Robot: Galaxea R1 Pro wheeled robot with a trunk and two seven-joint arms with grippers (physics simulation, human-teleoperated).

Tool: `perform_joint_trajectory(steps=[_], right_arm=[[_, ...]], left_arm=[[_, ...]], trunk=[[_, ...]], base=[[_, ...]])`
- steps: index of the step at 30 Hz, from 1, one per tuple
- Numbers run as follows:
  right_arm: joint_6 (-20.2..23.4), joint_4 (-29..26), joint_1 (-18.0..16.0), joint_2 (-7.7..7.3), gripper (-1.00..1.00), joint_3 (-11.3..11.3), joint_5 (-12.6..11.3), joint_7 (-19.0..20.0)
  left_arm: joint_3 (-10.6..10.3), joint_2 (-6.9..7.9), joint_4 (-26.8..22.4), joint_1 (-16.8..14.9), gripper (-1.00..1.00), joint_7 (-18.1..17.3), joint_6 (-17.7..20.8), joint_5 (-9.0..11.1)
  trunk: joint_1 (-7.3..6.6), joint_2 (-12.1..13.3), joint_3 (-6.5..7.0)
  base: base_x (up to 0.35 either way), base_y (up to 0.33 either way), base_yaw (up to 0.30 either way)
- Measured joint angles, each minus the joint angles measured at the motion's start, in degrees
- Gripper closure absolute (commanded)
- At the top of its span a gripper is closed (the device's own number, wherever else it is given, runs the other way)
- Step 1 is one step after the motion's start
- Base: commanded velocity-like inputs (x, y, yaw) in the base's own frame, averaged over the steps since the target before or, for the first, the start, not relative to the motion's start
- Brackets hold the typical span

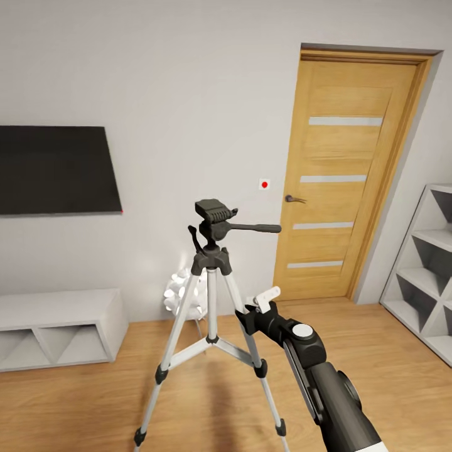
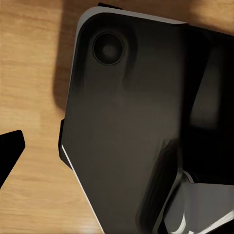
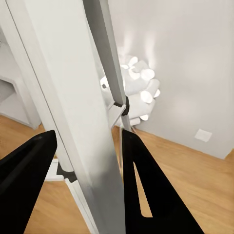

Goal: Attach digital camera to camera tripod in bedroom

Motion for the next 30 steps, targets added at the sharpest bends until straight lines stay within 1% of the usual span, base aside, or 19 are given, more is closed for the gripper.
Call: perform_joint_trajectory(steps=[7, 21, 30], right_arm=[[0.0, 0.0, 0.0, -0.10, 1.00, 0.0, -0.1, 0.1], [0.0, 0.1, 0.0, -0.14, 1.00, 0.0, -0.2, 0.2], [-0.1, 0.1, 0.0, -0.20, 1.00, 0.0, -0.2, 0.2]], left_arm=[[0.0, -0.09, 0.0, 0.0, -1.00, 0.0, 0.0, 0.0], [0.0, -0.30, 0.0, 0.0, -1.00, 0.0, -0.1, 0.0], [0.0, -0.36, 0.0, 0.0, -1.00, 0.0, 0.0, 0.0]], trunk=[[0.00, 0.0, 0.00], [0.00, 0.0, 0.00], [0.01, 0.0, 0.00]], base=[[-0.082, 0.083, 0.000], [-0.013, 0.019, 0.000], [-0.083, 0.215, 0.000]])
